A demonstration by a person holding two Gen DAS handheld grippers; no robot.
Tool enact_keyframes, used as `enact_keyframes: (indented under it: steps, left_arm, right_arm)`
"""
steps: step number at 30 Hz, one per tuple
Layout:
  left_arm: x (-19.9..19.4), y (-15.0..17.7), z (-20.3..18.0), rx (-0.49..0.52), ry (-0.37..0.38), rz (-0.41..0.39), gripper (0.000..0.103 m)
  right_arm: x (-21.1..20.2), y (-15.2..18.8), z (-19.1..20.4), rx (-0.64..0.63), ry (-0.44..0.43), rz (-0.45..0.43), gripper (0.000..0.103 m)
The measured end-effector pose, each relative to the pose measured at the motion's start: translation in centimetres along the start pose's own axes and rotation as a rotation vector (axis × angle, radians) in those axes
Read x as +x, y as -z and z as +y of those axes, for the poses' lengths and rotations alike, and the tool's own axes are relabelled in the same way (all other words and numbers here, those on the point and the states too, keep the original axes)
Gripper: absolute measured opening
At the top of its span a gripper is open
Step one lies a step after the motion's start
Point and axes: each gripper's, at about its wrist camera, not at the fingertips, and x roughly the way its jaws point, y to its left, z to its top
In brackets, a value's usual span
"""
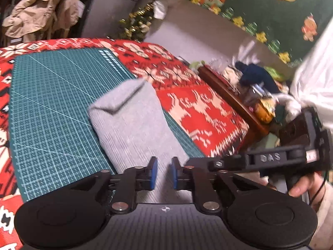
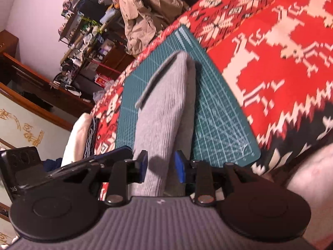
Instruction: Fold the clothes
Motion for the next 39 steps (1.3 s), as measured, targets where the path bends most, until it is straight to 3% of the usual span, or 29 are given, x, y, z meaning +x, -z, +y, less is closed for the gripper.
enact_keyframes:
  steps: [1,2,6,8,12,15,17,25,33,35,36,39]
  left_arm:
    - [0.4,0.2,-0.3,0.026,-0.004,0.018,0.01]
    - [0.8,0.4,-0.5,0.053,-0.012,0.035,0.01]
    - [1.5,0.9,-0.9,0.109,-0.043,0.055,0.01]
    - [1.3,0.7,-0.5,0.09,-0.037,0.062,0.01]
    - [0.5,0.2,-0.3,0.069,-0.026,0.05,0.01]
    - [-0.3,-0.7,-0.1,0.05,-0.009,0.025,0.01]
    - [-0.7,-1.8,0.3,0.027,0.007,-0.002,0.01]
    - [1.2,-6.2,2.0,0.006,-0.016,-0.038,0.01]
    - [4.3,-8.1,2.2,0.031,-0.014,0.009,0.01]
    - [5.2,-7.7,2.1,0.052,-0.018,0.044,0.01]
    - [5.6,-7.4,2.2,0.057,-0.019,0.062,0.01]
    - [6.5,-6.4,2.7,0.044,-0.029,0.078,0.01]
  right_arm:
    - [0.3,0.2,-0.1,-0.003,0.015,0.006,0.012]
    - [0.6,0.3,-0.1,-0.007,0.032,0.009,0.008]
    - [1.8,0.9,-0.9,0.023,0.057,0.03,0.008]
    - [2.1,1.0,-1.2,0.036,0.048,0.03,0.008]
    - [2.0,0.8,-0.7,0.015,0.049,0.02,0.019]
    - [1.4,-0.1,-0.5,-0.007,0.056,0.007,0.02]
    - [1.1,-1.1,-0.4,-0.009,0.061,-0.011,0.028]
    - [1.1,-6.8,-2.2,0.039,0.049,-0.107,0.033]
    - [6.1,-12.5,-3.3,0.079,0.026,-0.108,0.032]
    - [7.4,-13.0,-3.5,0.07,0.038,-0.093,0.021]
    - [7.8,-13.1,-3.7,0.07,0.036,-0.092,0.007]
    - [8.5,-13.1,-4.3,0.081,0.067,-0.108,0.005]
